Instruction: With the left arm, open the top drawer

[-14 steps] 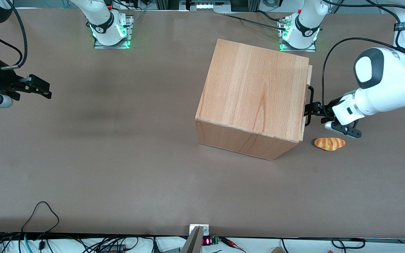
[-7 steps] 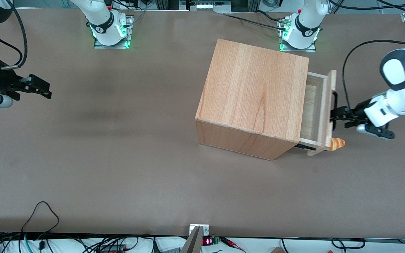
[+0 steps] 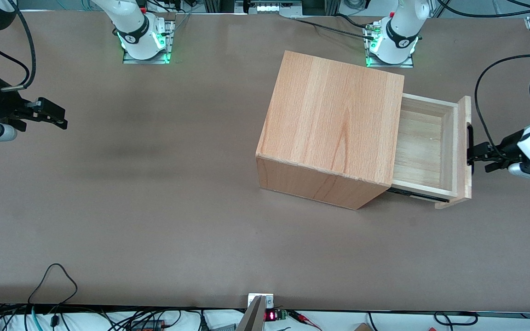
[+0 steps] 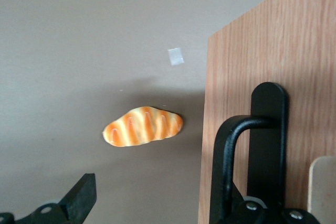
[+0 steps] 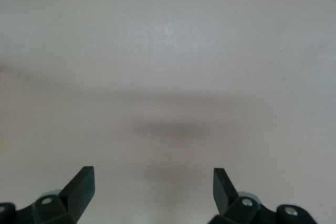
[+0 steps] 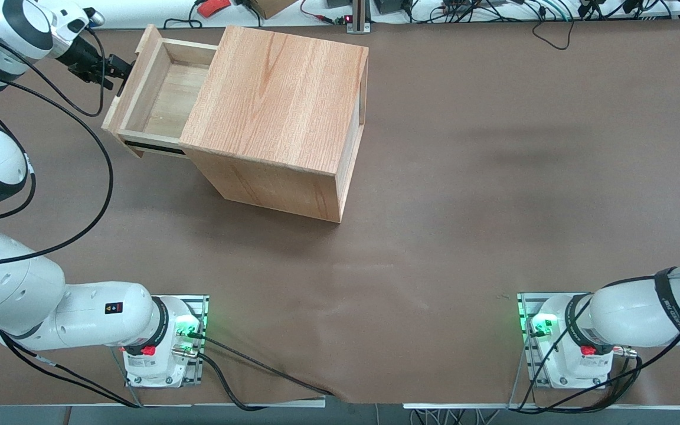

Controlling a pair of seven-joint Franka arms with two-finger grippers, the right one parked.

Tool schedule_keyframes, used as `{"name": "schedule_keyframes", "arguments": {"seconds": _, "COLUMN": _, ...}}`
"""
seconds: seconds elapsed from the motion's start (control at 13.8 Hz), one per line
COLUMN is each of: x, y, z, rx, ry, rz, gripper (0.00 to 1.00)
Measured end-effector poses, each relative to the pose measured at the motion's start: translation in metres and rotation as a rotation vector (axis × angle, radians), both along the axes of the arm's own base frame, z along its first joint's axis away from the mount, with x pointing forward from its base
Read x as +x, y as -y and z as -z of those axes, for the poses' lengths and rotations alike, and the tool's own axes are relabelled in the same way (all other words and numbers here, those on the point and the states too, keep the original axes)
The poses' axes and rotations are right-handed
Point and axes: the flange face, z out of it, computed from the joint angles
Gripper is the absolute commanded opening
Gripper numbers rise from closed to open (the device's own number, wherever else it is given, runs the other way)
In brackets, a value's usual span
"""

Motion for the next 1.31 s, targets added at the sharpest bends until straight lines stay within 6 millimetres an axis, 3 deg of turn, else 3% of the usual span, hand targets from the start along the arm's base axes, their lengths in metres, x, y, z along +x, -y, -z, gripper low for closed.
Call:
{"name": "schedule_keyframes", "arguments": {"seconds": 0.44, "x": 0.002, "y": -0.034, "z": -0.005, "rx": 0.022, "ry": 0.033, "rz": -0.007, "gripper": 1.0}}
{"name": "schedule_keyframes", "arguments": {"seconds": 1.09, "x": 0.009, "y": -0.042, "z": -0.01, "rx": 0.028, "ry": 0.021, "rz": 0.012, "gripper": 1.0}}
{"name": "schedule_keyframes", "arguments": {"seconds": 1.31, "x": 0.016, "y": -0.049, "z": -0.045, "rx": 0.081, "ry": 0.024, "rz": -0.012, "gripper": 1.0}}
